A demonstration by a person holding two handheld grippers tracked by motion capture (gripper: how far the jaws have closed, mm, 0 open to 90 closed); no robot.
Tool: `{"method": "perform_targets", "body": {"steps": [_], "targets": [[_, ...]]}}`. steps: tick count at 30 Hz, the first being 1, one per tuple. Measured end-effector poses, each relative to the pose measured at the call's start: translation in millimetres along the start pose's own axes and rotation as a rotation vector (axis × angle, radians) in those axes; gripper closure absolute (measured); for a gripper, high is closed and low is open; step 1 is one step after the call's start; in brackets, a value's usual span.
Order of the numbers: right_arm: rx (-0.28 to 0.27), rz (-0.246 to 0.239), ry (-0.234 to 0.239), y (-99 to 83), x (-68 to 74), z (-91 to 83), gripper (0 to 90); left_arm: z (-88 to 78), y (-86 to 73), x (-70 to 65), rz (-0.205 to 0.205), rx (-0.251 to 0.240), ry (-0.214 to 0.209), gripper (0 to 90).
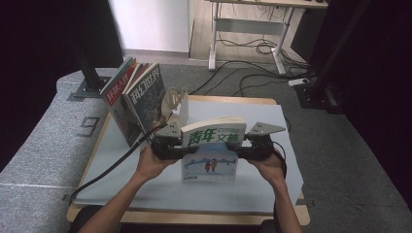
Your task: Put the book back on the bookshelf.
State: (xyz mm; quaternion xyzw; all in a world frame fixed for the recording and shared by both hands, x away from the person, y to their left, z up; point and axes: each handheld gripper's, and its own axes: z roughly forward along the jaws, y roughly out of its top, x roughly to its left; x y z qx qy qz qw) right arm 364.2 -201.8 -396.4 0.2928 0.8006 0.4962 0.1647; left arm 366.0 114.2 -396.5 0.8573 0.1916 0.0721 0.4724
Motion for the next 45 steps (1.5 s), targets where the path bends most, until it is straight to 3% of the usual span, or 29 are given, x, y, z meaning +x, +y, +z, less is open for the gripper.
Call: {"method": "perform_targets", "body": {"steps": [10, 19, 34, 45], "targets": [[-0.015, 0.024, -0.099, -10.1, -8.8, -12.7, 29.2, 3.6, 1.5, 0.6, -0.016, -0.007, 0.009, 74.1], [0.053, 0.081, -0.173, -38.2, -26.7, -15.7, 25.2, 3.1, 2.4, 1.7, -0.026, -0.008, 0.028, 74.2], [0.175, 0.209, -0.233, -87.4, -50.1, -8.7, 22.6, -13.4, 7.6, 8.3, -0.04, 0.006, 0.081, 74.4], [0.21, 0.272, -0.248, -111.7, -56.1, -5.2, 22.6, -25.3, 8.3, 12.7, -0.066, -0.002, 0.101, 74.5]]}}
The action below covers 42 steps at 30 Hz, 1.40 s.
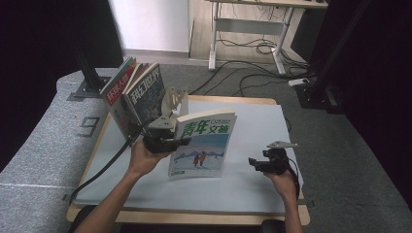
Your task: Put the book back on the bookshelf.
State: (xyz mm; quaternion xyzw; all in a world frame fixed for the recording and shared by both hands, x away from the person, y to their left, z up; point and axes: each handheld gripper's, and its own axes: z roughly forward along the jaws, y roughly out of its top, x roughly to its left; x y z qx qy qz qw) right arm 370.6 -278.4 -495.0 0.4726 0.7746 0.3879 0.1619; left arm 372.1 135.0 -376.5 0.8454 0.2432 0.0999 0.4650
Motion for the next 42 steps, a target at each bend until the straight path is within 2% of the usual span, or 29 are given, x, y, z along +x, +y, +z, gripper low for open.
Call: {"method": "perform_targets", "body": {"steps": [7, 14, 16, 21, 23, 24, 27, 30, 34, 42], "targets": [[0.01, 0.049, -0.013, -12.5, -8.4, 2.0, 22.5, -9.4, -2.5, 7.4, -0.027, -0.02, 0.017, 74.5], [0.016, 0.066, -0.102, -21.7, -16.1, 3.5, 19.4, -23.2, -2.5, 13.8, -0.041, -0.036, 0.046, 74.6], [0.029, 0.037, -0.148, -24.1, -15.7, 6.4, 15.6, -26.4, -2.2, 15.0, -0.044, -0.04, 0.057, 74.6], [0.048, -0.012, -0.223, -28.0, -12.4, 14.0, 11.7, -34.4, -3.2, 20.8, -0.058, -0.042, 0.085, 74.5], [0.043, -0.018, -0.24, -28.9, -11.5, 16.5, 4.4, -37.7, -4.6, 23.5, -0.068, -0.045, 0.094, 74.5], [0.044, -0.015, -0.24, -29.4, -11.3, 17.7, 0.0, -39.2, -5.0, 24.5, -0.071, -0.045, 0.096, 74.6], [0.062, -0.01, -0.241, -31.7, -11.1, 21.7, 0.0, -45.9, -6.3, 27.9, -0.079, -0.049, 0.113, 74.5], [0.056, 0.033, -0.215, -33.6, -15.3, 22.0, 0.0, -52.9, -6.6, 30.7, -0.086, -0.055, 0.126, 74.6], [0.057, 0.033, -0.217, -33.8, -15.1, 22.3, 0.0, -62.9, -6.4, 33.5, -0.088, -0.062, 0.143, 74.5], [0.055, 0.035, -0.217, -34.2, -15.0, 22.3, 0.0, -82.1, -8.9, 41.4, -0.12, -0.074, 0.185, 74.6]]}}
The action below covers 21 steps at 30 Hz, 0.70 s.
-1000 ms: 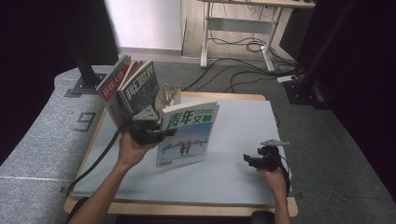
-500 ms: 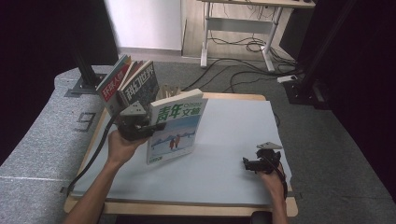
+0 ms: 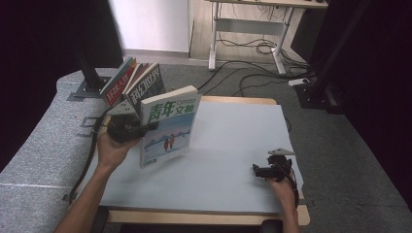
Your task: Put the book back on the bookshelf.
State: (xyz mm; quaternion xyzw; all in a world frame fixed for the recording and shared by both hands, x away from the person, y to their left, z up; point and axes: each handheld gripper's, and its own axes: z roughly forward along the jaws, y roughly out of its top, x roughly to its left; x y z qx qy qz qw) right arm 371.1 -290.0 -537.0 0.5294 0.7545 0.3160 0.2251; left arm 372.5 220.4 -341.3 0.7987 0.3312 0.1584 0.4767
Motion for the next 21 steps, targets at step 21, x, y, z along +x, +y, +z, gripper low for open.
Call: {"method": "perform_targets", "body": {"steps": [21], "targets": [[-0.001, 0.002, -0.002, -0.3, 0.2, -0.1, 0.0, -22.8, 6.0, 22.9, -0.07, -0.02, 0.118, 74.5]]}}
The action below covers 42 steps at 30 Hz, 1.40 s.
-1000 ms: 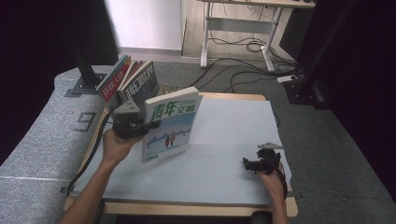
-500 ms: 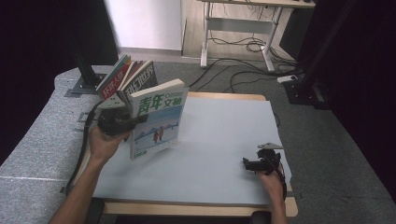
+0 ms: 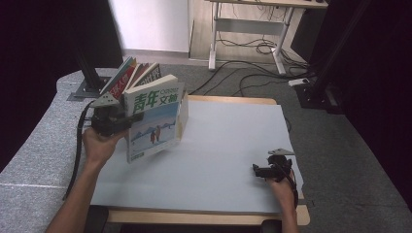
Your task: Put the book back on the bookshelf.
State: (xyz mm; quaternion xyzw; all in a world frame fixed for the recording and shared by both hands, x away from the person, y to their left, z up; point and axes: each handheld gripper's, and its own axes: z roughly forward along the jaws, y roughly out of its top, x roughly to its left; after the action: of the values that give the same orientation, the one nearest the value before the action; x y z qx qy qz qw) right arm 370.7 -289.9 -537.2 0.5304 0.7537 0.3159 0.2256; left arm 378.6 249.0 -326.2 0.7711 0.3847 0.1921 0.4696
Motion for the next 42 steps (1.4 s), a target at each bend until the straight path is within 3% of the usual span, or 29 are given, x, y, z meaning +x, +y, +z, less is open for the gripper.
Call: {"method": "perform_targets", "body": {"steps": [15, 20, 28, 42], "targets": [[0.0, 0.0, 0.001, 0.0, -0.1, 0.0, 0.0, 17.2, 8.2, 3.3, -0.029, -0.003, 0.048, 74.5], [0.001, 0.0, 0.001, 0.0, -0.1, -0.1, 0.0, 22.5, 11.4, 5.4, -0.061, -0.021, 0.046, 74.5], [0.001, 0.001, 0.001, -0.1, -0.1, -0.1, 0.0, 31.7, 17.5, 4.2, -0.077, -0.038, 0.055, 74.5], [0.001, 0.002, 0.001, -0.1, 0.0, -0.1, 0.0, 57.5, 28.3, -5.2, -0.044, -0.035, 0.095, 74.4]]}}
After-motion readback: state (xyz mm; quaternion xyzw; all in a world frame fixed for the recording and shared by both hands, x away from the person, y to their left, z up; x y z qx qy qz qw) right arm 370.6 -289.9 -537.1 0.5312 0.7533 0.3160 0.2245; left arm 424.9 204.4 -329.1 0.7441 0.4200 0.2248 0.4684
